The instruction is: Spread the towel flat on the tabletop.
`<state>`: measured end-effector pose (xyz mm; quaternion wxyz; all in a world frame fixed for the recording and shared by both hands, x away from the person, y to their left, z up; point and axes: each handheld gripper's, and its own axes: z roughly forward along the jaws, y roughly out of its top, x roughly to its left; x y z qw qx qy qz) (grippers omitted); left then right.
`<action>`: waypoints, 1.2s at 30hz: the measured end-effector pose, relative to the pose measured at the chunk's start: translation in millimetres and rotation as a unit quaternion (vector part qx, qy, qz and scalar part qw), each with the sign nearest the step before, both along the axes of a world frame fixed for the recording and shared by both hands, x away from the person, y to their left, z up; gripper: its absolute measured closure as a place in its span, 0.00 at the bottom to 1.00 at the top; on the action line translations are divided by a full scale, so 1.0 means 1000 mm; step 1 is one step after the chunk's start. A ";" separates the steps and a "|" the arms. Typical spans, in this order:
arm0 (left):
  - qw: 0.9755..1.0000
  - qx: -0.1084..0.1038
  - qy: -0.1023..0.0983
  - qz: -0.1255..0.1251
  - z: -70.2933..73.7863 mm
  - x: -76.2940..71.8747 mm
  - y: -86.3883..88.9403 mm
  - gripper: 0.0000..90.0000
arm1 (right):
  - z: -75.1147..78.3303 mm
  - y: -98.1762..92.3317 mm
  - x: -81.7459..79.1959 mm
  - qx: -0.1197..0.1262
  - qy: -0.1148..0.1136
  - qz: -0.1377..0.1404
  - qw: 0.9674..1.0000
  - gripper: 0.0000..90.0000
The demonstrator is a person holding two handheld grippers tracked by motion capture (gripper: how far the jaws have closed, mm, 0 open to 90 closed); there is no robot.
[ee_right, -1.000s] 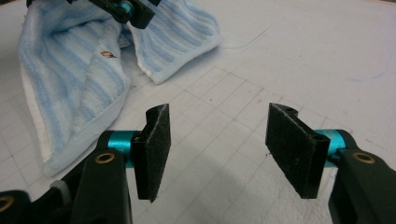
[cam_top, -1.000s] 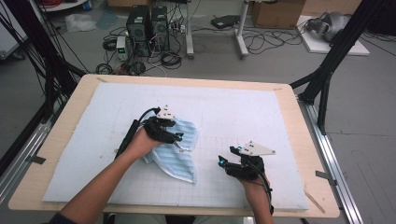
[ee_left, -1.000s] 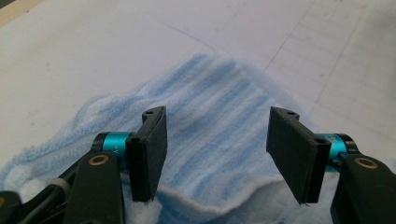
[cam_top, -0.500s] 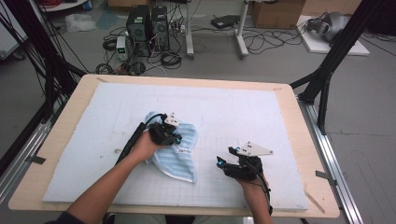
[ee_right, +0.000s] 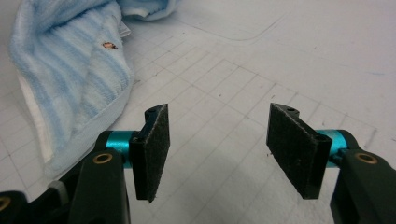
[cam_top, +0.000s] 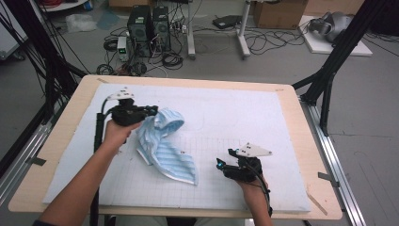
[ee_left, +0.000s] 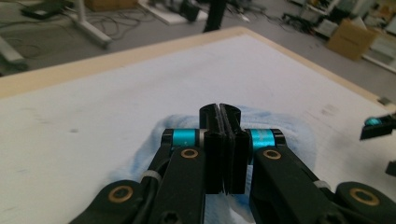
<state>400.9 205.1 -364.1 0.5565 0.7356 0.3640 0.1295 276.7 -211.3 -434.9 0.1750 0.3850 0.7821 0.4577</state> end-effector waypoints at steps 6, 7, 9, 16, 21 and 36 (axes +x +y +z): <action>0.998 -0.011 0.007 0.067 -0.013 -0.002 0.049 0.98 | -0.002 0.015 0.007 -0.005 0.007 0.010 1.000 0.44; 0.997 -0.016 0.013 0.077 -0.018 -0.003 0.058 0.98 | -0.003 0.017 0.008 -0.005 0.006 0.012 1.000 0.44; 0.996 -0.020 0.019 0.087 -0.025 -0.006 0.066 0.98 | -0.002 0.029 0.014 0.010 0.013 0.021 1.000 0.44; 0.993 -0.028 0.031 0.106 -0.040 -0.013 0.086 0.98 | -0.002 0.079 0.033 0.011 0.041 0.085 0.996 0.46; 0.993 -0.030 0.033 0.113 -0.042 -0.016 0.095 0.98 | -0.016 0.109 0.040 -0.023 0.069 0.137 0.988 0.82; 0.990 -0.015 0.049 0.133 -0.064 -0.024 0.088 0.98 | -0.008 0.033 -0.020 -0.039 0.093 0.190 0.977 0.93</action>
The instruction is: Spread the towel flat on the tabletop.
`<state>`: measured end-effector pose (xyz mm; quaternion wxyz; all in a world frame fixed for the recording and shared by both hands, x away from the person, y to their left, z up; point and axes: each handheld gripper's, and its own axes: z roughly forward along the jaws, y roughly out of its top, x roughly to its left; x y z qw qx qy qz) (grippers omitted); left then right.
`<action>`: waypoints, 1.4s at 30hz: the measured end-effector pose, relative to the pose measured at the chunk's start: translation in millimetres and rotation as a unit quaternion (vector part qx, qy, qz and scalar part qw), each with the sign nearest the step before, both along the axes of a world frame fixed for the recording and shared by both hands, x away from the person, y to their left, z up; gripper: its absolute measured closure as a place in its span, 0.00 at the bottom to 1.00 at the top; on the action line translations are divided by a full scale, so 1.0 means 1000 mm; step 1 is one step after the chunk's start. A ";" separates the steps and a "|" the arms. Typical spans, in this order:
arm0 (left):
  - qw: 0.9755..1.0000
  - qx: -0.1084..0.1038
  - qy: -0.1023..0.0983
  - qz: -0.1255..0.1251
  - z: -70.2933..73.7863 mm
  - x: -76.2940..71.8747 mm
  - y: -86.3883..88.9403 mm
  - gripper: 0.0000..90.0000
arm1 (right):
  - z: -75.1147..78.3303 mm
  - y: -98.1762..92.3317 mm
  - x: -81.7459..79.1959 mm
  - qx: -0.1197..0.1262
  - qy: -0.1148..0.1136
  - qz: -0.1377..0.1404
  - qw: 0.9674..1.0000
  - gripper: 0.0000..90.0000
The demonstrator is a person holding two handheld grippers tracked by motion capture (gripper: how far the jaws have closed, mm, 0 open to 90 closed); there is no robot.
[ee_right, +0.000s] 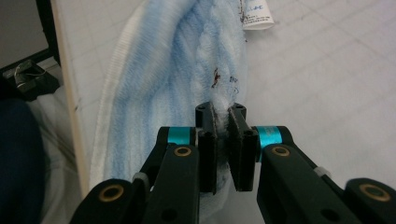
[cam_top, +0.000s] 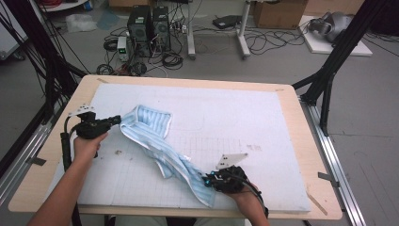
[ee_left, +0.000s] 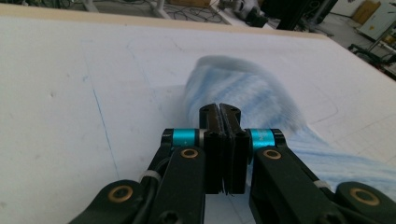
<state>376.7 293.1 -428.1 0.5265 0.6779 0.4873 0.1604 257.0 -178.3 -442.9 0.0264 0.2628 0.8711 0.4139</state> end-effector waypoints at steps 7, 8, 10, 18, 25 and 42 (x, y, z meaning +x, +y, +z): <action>1.000 -0.007 -0.007 0.001 -0.011 -0.006 0.003 0.97 | 0.014 -0.012 0.004 0.064 -0.016 -0.046 0.997 0.63; 1.000 -0.008 -0.013 0.000 -0.011 -0.008 0.004 0.97 | 0.014 -0.012 0.004 0.064 -0.016 -0.046 0.997 0.63; 1.000 -0.016 -0.019 -0.003 -0.011 -0.010 0.006 0.97 | 0.021 -0.007 0.017 0.090 -0.024 -0.060 0.994 0.56; 0.999 -0.018 -0.023 -0.013 -0.015 -0.012 0.009 0.97 | 0.025 0.054 0.081 0.073 -0.039 -0.071 0.994 0.58; 0.999 -0.021 -0.032 -0.013 -0.015 -0.015 0.011 0.97 | 0.008 0.116 0.127 0.041 -0.021 -0.068 0.997 0.56; 0.999 -0.021 -0.030 -0.019 -0.016 -0.014 0.009 0.97 | 0.001 0.157 0.145 0.006 -0.015 -0.050 0.999 0.92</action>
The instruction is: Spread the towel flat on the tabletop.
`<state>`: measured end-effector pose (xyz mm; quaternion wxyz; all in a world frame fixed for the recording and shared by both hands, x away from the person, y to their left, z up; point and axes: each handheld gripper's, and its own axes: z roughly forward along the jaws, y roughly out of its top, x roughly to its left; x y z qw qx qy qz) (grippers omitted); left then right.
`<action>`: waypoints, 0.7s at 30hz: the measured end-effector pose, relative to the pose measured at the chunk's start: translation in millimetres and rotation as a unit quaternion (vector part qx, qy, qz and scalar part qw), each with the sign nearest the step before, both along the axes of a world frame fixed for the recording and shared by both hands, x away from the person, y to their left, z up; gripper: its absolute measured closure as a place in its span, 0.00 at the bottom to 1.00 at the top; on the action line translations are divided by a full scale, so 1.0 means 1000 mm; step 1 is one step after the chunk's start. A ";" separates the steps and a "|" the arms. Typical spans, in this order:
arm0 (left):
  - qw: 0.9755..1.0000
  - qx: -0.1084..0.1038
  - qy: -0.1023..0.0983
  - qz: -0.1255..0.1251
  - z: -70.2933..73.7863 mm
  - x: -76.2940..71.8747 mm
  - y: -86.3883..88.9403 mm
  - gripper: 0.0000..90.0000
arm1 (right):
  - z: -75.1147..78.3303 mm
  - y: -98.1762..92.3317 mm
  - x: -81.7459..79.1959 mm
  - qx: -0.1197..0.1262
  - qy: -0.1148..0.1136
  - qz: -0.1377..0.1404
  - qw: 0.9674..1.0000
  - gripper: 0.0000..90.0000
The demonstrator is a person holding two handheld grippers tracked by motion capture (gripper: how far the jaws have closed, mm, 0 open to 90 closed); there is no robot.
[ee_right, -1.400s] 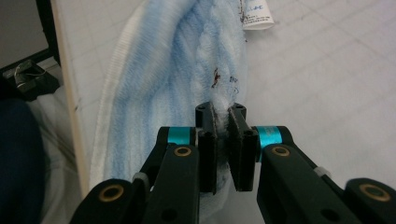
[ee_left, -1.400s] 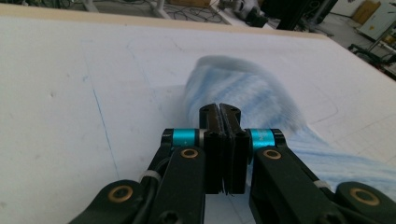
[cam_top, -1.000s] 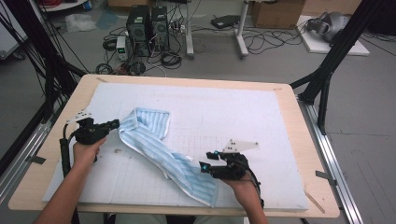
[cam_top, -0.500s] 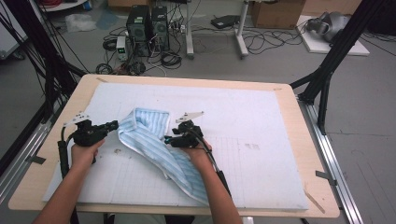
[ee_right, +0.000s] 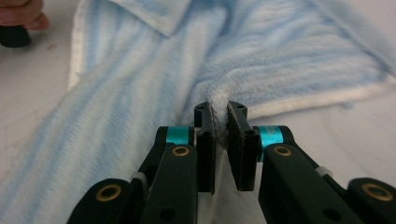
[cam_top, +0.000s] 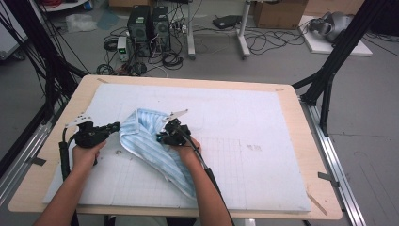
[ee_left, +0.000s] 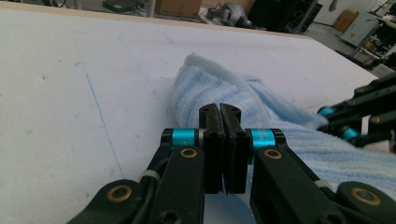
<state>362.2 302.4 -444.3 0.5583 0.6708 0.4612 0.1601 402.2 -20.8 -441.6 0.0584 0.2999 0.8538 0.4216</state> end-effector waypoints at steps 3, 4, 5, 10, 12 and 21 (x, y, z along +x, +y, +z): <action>1.000 0.004 0.005 -0.012 -0.001 0.000 -0.002 0.97 | 0.008 -0.020 0.003 -0.014 -0.012 -0.030 0.999 0.92; 1.000 0.003 0.004 -0.013 -0.001 0.001 -0.004 0.97 | 0.013 -0.034 0.005 -0.022 -0.018 -0.050 0.998 0.92; 1.000 0.003 0.005 -0.015 -0.002 0.001 -0.006 0.97 | 0.022 -0.057 0.009 -0.030 -0.024 -0.083 0.996 0.92; 1.000 0.005 0.009 -0.023 -0.004 0.002 -0.014 0.95 | 0.031 -0.094 0.016 -0.045 -0.029 -0.142 0.988 0.92; 1.000 0.001 0.016 -0.020 -0.005 0.004 -0.016 0.83 | 0.034 -0.108 0.018 -0.048 -0.032 -0.171 0.984 0.92; 1.000 -0.001 0.025 -0.004 -0.007 0.005 -0.017 0.61 | 0.038 -0.145 0.020 -0.047 -0.051 -0.296 0.953 0.82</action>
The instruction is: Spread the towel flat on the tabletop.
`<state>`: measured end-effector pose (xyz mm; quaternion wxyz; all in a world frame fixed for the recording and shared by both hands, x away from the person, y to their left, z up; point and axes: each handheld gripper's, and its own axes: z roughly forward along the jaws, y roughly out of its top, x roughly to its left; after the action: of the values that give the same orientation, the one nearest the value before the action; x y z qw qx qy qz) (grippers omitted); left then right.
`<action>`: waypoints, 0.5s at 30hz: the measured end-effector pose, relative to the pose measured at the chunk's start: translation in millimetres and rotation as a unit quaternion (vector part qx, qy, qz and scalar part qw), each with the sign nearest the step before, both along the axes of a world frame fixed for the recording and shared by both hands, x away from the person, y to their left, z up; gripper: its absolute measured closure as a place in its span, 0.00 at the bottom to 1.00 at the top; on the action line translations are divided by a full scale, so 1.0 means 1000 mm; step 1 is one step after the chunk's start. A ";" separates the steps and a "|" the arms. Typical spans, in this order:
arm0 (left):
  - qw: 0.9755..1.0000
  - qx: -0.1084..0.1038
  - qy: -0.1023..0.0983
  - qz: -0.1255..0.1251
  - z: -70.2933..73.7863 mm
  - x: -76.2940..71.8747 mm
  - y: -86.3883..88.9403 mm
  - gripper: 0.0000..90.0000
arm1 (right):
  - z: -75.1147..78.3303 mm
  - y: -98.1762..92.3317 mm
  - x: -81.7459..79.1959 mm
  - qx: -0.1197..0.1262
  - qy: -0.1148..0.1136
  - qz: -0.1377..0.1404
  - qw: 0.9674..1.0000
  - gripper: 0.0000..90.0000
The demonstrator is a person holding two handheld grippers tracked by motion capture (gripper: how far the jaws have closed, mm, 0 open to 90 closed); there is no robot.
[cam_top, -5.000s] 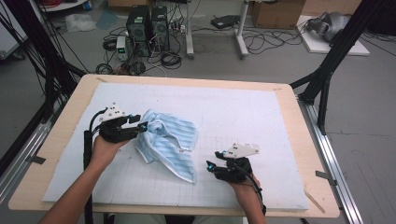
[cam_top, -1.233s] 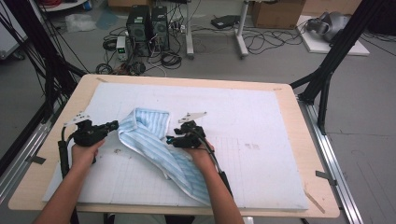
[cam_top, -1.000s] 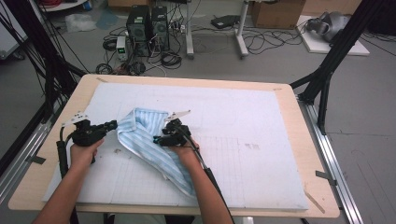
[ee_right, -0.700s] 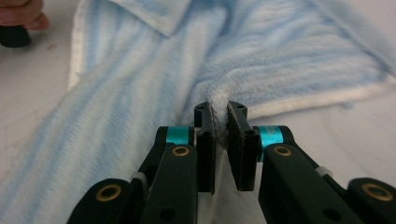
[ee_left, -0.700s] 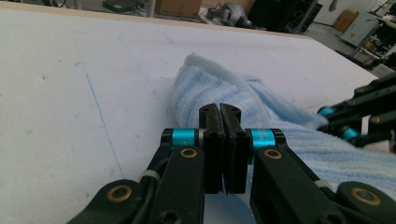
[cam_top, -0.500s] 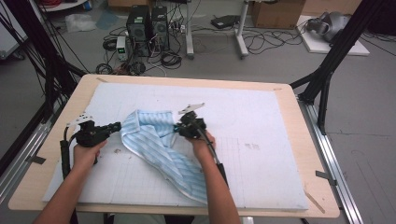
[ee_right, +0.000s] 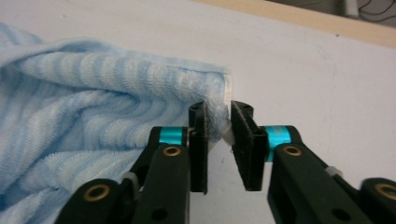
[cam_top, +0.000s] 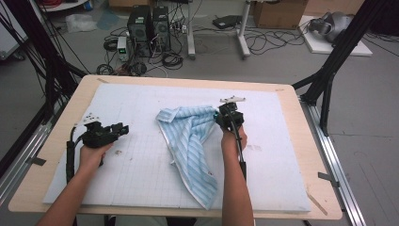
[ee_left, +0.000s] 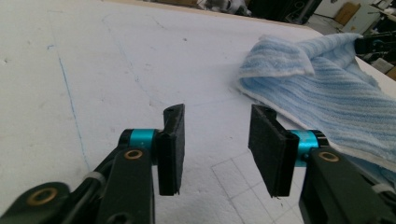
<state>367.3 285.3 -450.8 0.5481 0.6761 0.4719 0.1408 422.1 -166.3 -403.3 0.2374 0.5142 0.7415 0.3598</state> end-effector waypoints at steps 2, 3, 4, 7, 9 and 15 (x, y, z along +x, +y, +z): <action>1.000 0.002 0.002 -0.002 0.000 0.000 0.000 0.60 | 0.002 -0.003 -0.005 0.007 -0.010 0.011 1.000 0.78; 1.000 0.002 0.002 -0.003 0.000 0.000 -0.001 0.60 | 0.004 -0.004 -0.008 0.006 -0.017 0.014 1.000 0.75; 1.000 0.003 0.003 -0.005 0.000 0.000 -0.001 0.60 | 0.005 -0.005 -0.011 0.007 -0.022 0.016 1.000 0.70; 1.000 0.006 0.004 -0.009 0.001 -0.002 0.000 0.59 | 0.007 -0.015 -0.025 0.030 -0.036 0.025 0.999 0.62; 1.000 0.005 0.001 -0.009 0.002 -0.002 0.001 0.59 | 0.005 -0.022 -0.032 0.045 -0.036 0.036 0.998 0.57; 1.000 0.001 -0.007 -0.010 0.002 -0.002 0.001 0.56 | -0.010 -0.038 -0.054 0.056 -0.028 0.063 0.996 0.53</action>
<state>365.5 286.2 -449.3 0.5521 0.6805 0.4608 0.1403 368.0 -204.4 -413.3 0.2053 0.4687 0.7443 0.4291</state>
